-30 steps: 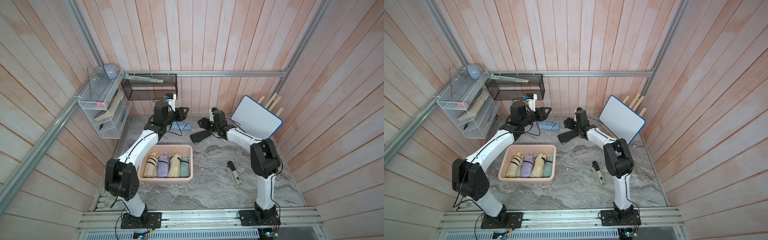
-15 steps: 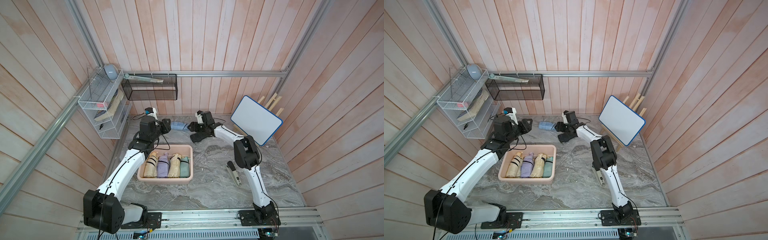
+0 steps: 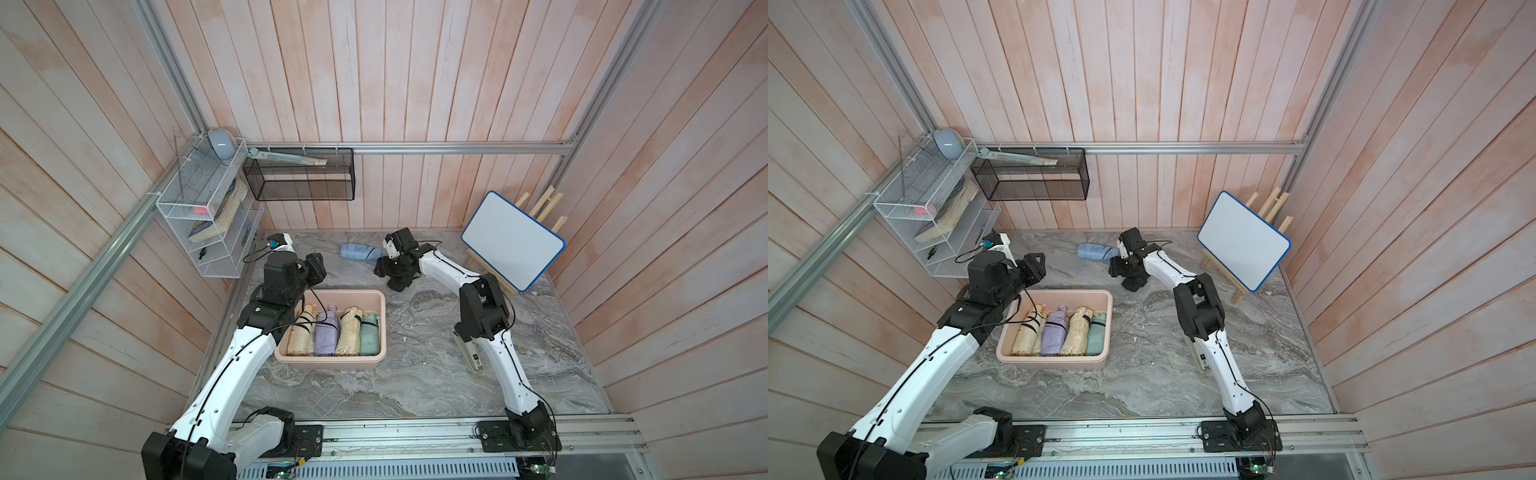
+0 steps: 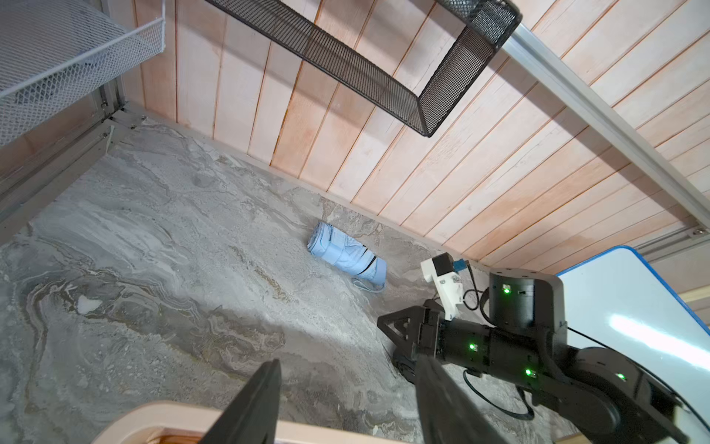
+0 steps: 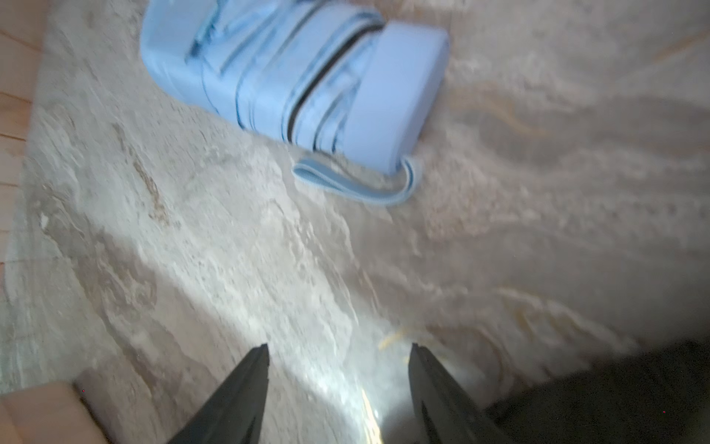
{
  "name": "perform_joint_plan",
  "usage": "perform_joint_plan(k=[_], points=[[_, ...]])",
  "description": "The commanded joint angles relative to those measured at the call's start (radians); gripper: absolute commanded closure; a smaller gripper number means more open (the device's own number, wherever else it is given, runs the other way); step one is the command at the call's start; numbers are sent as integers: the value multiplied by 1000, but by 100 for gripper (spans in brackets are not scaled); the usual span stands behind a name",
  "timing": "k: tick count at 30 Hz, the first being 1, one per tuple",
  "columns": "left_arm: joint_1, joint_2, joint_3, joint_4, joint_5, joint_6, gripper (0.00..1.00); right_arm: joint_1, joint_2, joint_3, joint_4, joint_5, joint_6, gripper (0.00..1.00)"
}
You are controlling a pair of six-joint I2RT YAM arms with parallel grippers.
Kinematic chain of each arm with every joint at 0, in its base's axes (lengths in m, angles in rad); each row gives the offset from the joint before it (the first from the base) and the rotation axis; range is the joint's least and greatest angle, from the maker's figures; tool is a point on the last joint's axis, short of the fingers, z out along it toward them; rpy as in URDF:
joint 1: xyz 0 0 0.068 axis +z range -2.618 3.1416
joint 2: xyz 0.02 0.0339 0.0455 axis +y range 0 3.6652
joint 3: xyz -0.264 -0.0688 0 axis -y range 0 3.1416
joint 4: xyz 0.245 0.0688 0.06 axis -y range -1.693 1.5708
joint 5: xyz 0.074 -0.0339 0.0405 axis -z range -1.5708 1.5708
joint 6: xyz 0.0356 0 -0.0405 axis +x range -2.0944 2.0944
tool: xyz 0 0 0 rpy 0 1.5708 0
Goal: Put the umbrella into the storage box
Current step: Pick up the umbrella from the center of the board.
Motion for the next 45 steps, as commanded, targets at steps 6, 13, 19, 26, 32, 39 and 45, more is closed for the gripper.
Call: perform_joint_plan(k=[6,13,19,26,32,39,45], points=[[22,-91,-73,-26,-40,-15,36,17,-282,-309,-25,114,-2,34],[39,-162,-116,-73,-84,-44,35,18,-391,-364,1,310,-67,28],[53,-214,-114,-134,-140,-10,32,19,-533,-540,219,539,-178,21],[121,-282,-138,-203,-141,16,29,-19,-564,-606,351,513,-200,14],[182,-300,-145,-237,-119,36,28,-103,-544,-614,378,310,-108,11],[230,-295,-168,-253,-89,41,27,-107,-454,-542,288,305,-153,7],[274,-284,-185,-247,-54,58,26,-104,-322,-354,113,252,-217,5]])
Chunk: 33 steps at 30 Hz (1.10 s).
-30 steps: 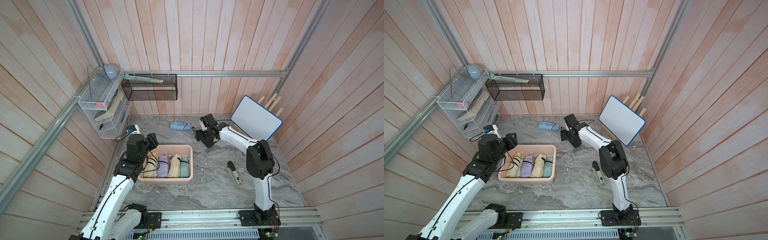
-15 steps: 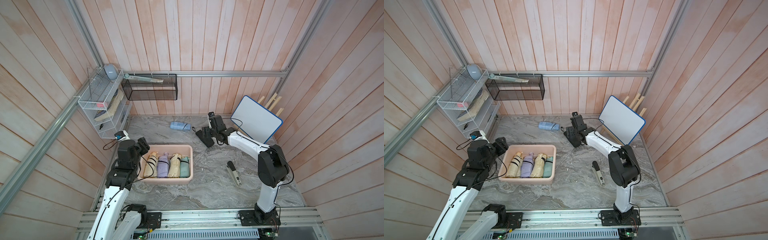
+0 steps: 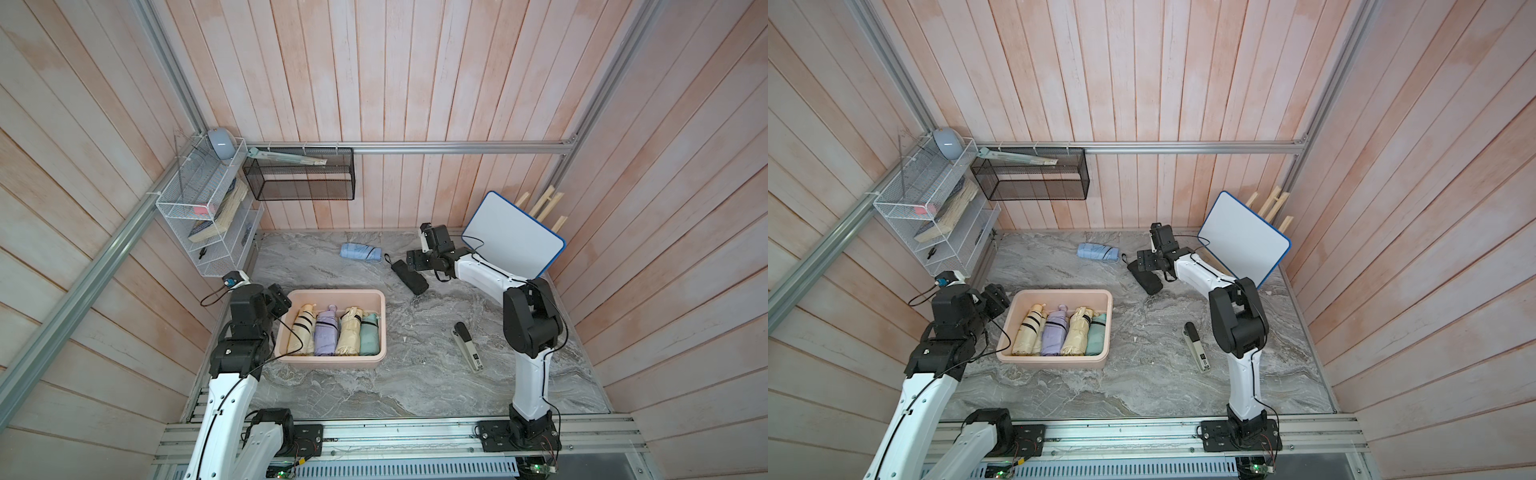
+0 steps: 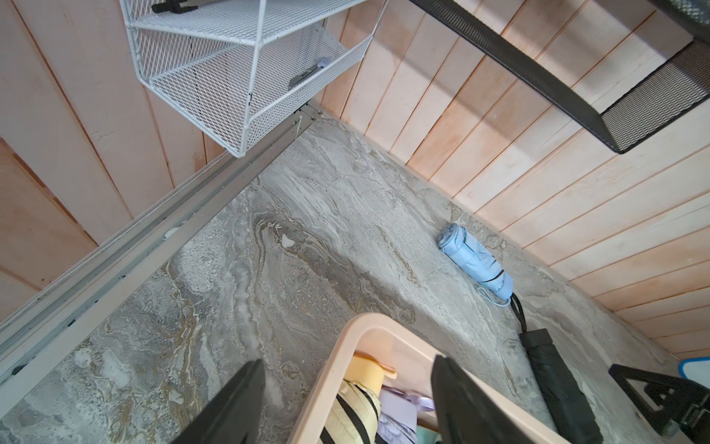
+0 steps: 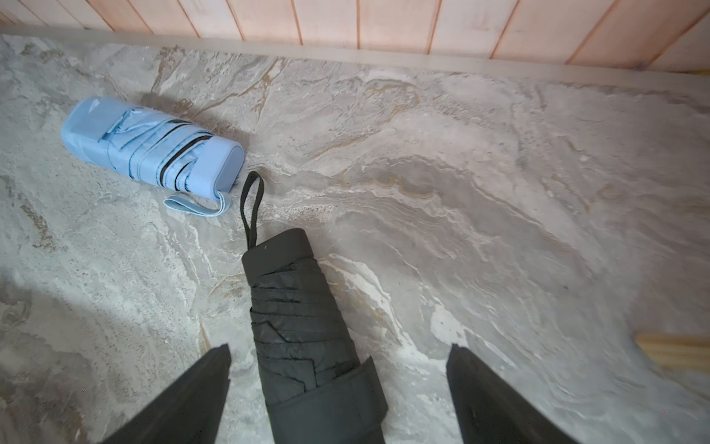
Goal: Put the umbrella into the storage box
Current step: Pick up the umbrella from the center of the board.
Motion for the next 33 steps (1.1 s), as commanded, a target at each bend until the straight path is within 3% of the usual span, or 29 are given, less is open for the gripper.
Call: perform_joint_plan(k=[1,12,23,33], points=[[24,8,-16,-5,42,27,26,6,58,98,-128,-47,-50,5],[49,45,3,6,82,54,25,4,263,383,-358,-118,-325,3],[50,42,0,-17,84,56,25,10,342,453,-411,-158,-334,6],[52,65,29,-39,79,82,25,34,400,501,-444,-115,-318,16]])
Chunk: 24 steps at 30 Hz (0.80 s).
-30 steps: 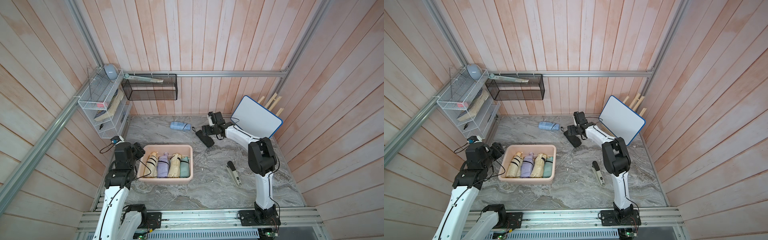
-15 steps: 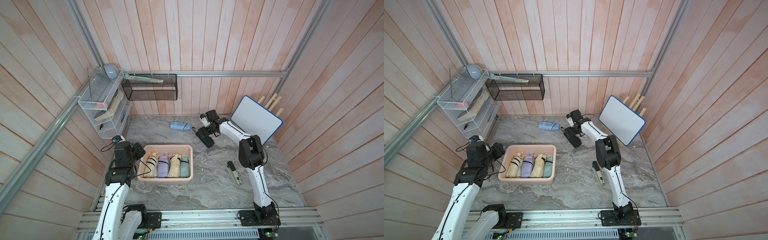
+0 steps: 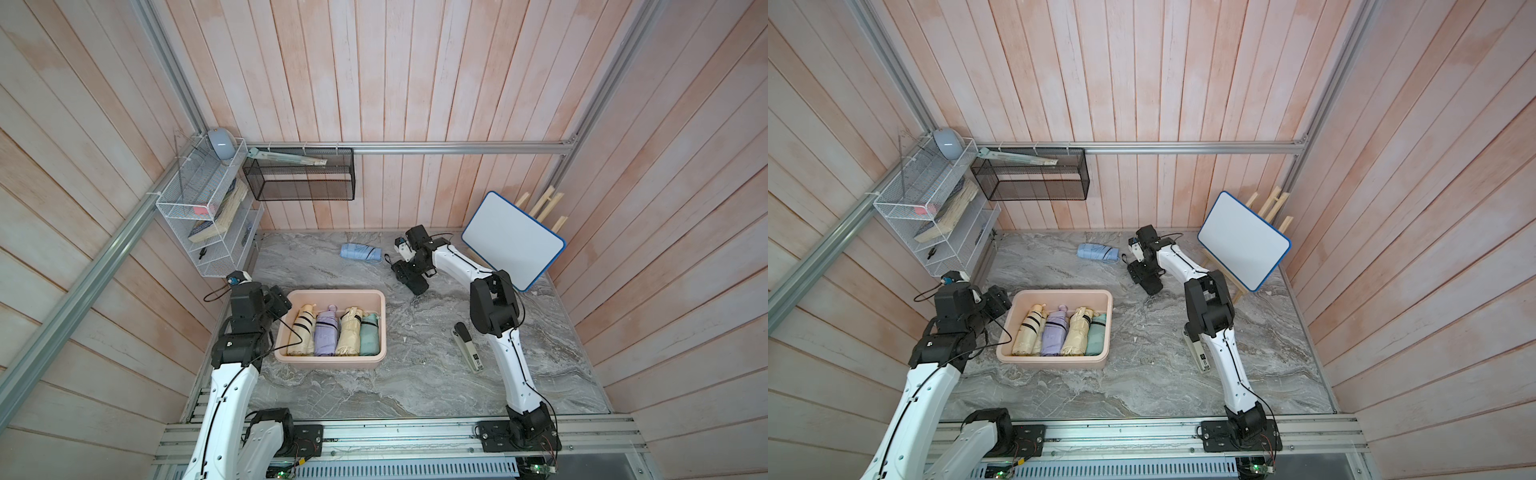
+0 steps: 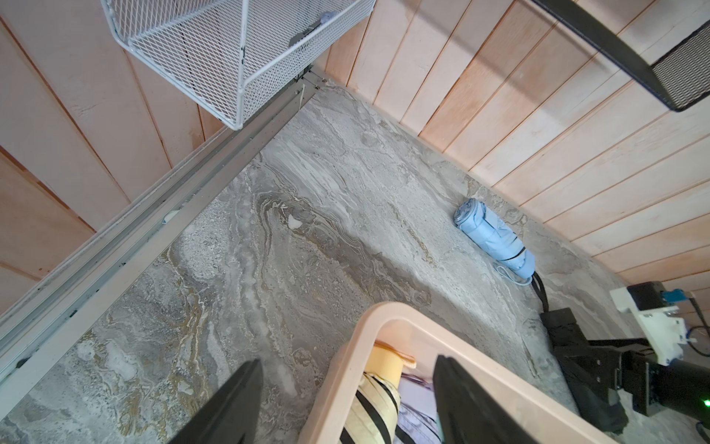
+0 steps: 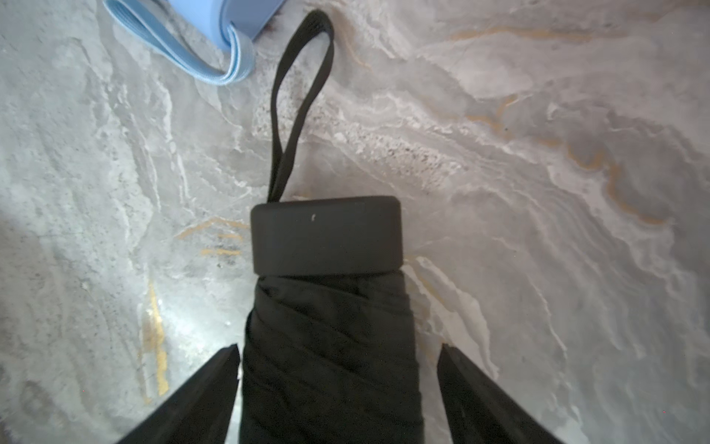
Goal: Put the umbrella into the storage box
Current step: Pick up the umbrella from the center of the board, then move the storage box to the center of the board.
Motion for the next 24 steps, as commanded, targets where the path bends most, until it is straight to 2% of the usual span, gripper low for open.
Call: perform_joint_plan(k=[1,8,14,18,24], points=[[6,3,36,-30,6,35,24,13,35,39,-39,16,3,18],[15,40,62,-71,26,101,24,25,26,32,-37,12,16,35],[27,95,60,-83,77,176,21,25,-41,-26,12,6,45,47],[35,139,52,-79,123,236,21,25,-129,-102,66,-2,90,53],[40,210,26,-36,138,318,23,25,-322,-312,175,-32,192,57]])
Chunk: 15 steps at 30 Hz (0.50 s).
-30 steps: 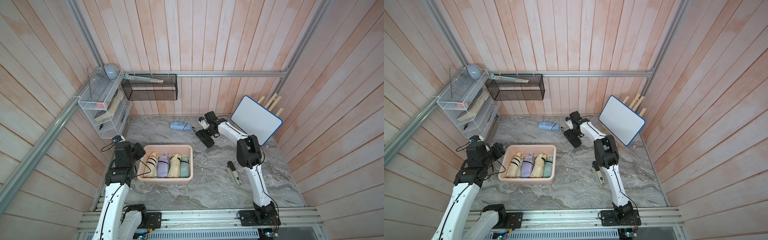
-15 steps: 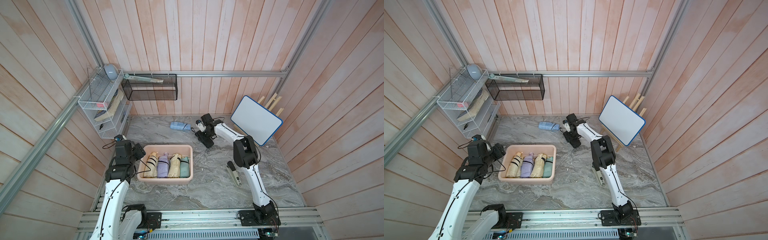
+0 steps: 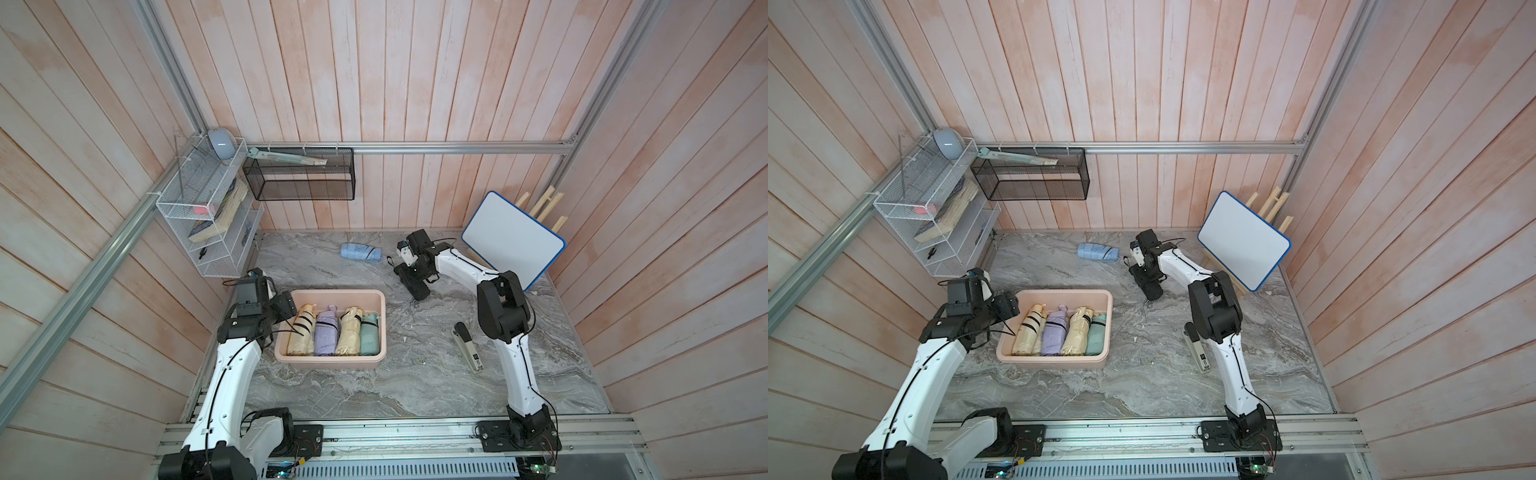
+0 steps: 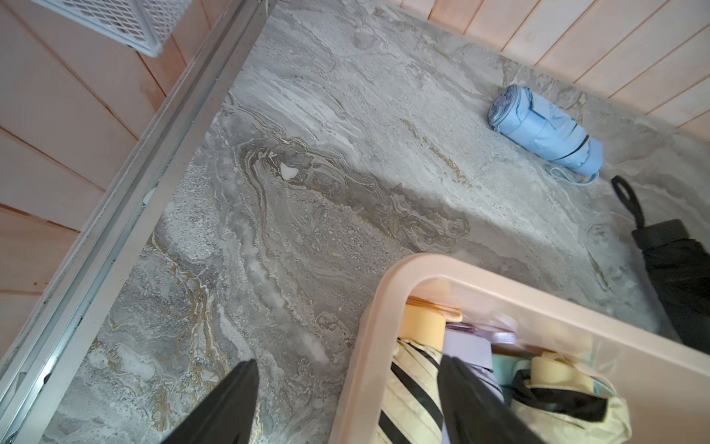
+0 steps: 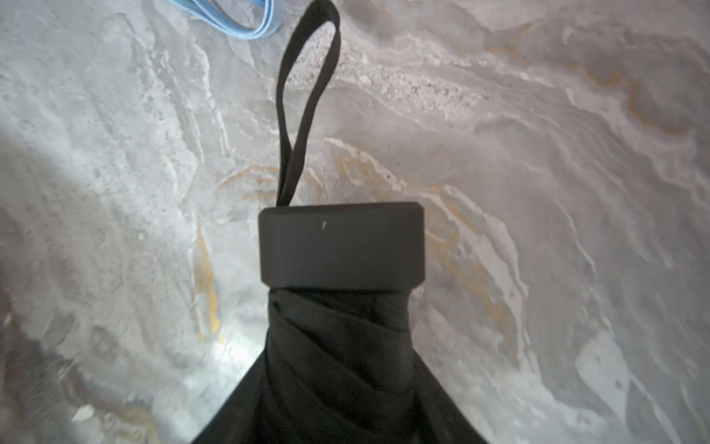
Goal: Put the umbrella into the storage box
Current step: Move the storage box to the center of the board.
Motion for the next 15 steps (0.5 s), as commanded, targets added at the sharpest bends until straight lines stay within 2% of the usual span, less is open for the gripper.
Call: perform_joint_plan(k=[1,9,15], points=[[7,36,-8,36,29,75,25,7,-156,-81,98,-34,96,57],[7,105,-14,68,143,102,47,9,-397,-316,184,-99,322,59],[7,100,-18,76,204,90,69,52,-506,-380,196,-118,439,60]])
